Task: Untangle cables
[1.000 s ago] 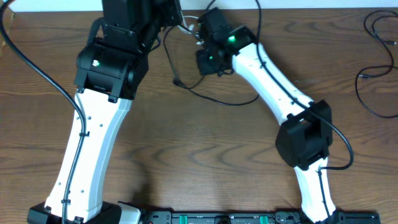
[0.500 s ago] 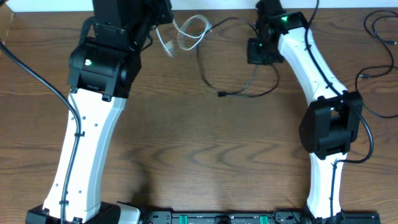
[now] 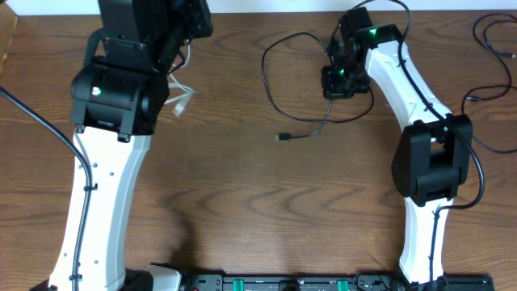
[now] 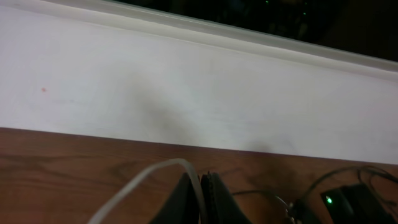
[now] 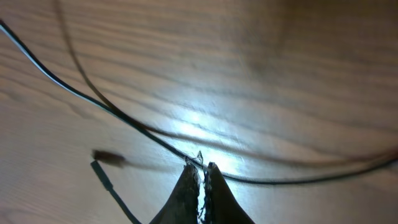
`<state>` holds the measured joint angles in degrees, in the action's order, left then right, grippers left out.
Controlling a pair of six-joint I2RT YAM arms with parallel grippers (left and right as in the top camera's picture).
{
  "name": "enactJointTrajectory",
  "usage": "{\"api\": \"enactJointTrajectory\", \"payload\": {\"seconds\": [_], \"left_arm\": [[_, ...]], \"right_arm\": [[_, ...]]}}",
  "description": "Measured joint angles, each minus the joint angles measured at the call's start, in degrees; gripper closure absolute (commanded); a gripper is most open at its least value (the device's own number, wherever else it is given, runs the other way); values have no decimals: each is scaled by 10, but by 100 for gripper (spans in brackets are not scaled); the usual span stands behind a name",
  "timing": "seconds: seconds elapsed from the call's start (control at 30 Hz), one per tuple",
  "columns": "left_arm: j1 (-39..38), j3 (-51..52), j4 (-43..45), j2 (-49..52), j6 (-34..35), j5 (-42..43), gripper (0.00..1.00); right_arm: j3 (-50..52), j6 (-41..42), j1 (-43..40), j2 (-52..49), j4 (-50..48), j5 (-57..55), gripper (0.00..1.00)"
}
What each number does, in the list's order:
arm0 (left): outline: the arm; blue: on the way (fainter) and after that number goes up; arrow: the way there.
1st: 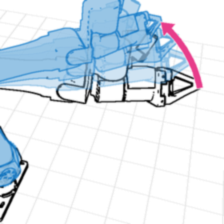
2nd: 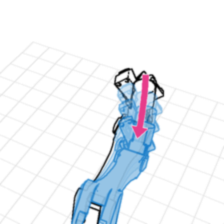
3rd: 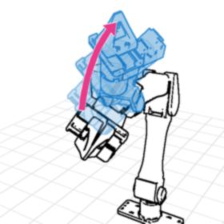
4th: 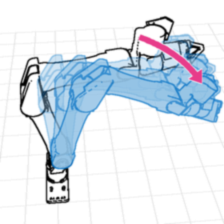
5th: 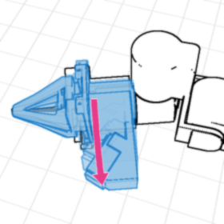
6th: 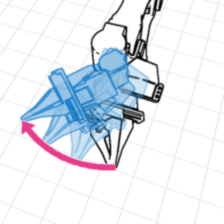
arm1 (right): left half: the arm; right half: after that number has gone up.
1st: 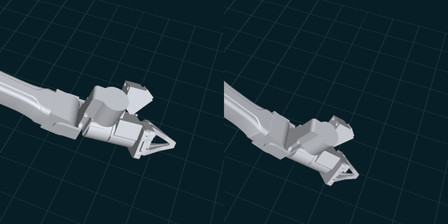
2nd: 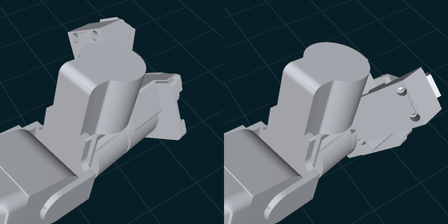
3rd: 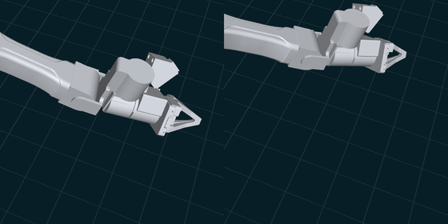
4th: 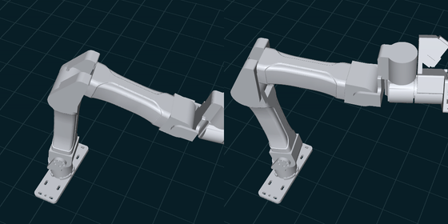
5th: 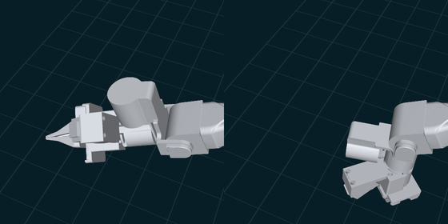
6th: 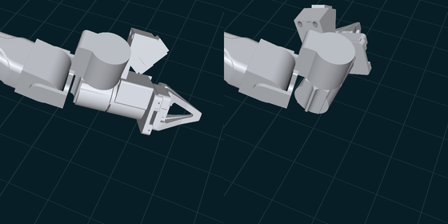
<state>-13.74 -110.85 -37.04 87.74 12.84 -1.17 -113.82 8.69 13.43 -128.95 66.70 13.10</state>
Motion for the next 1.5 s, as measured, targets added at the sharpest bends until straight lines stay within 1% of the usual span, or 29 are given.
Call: {"api": "enactJointTrajectory", "payload": {"seconds": [0.03,0.1,0.13,0.17,0.23,0.37,0.5,0.6,0.7,0.83,0.87,0.93,1.03,1.13,1.2,1.37,1.5], "left_arm": [[4,0,0,-1,-2,0,93],[10,0,-1,-7,-5,4,93],[12,0,-2,-11,-7,11,93],[12,0,-2,-15,-7,18,93],[12,0,-2,-22,-9,35,93],[12,0,-2,-32,-10,86,93],[12,0,-3,-32,-11,134,93],[12,0,-3,-32,-11,177,93],[12,0,-5,-32,-11,208,93],[12,0,-13,-30,-11,226,93],[12,0,-16,-28,-11,228,93],[12,0,-23,-23,-11,233,93],[12,0,-39,-12,-11,236,93],[12,0,-52,-5,-11,245,92],[12,0,-56,-3,-11,259,93],[12,0,-80,-3,-21,306,93],[12,0,-99,-2,-37,329,93]], "right_arm": [[0,0,0,0,5,-5,97],[0,2,-1,0,14,-16,78],[0,4,-3,0,17,-20,62],[0,2,-5,0,17,-23,53],[0,-4,-9,0,22,-21,40],[0,-20,-12,0,46,1,33],[-5,-31,-13,0,64,23,32],[-6,-60,-16,12,51,90,31],[-8,-79,-16,30,13,187,30],[-13,-76,2,45,-56,296,28],[-13,-75,9,46,-68,315,27],[-13,-72,28,46,-100,343,20],[-13,-67,53,46,-148,364,17],[-13,-36,69,46,-194,373,18],[-13,1,70,46,-214,372,19],[-13,110,68,46,-218,327,21],[-13,158,69,46,-218,312,22]]}}
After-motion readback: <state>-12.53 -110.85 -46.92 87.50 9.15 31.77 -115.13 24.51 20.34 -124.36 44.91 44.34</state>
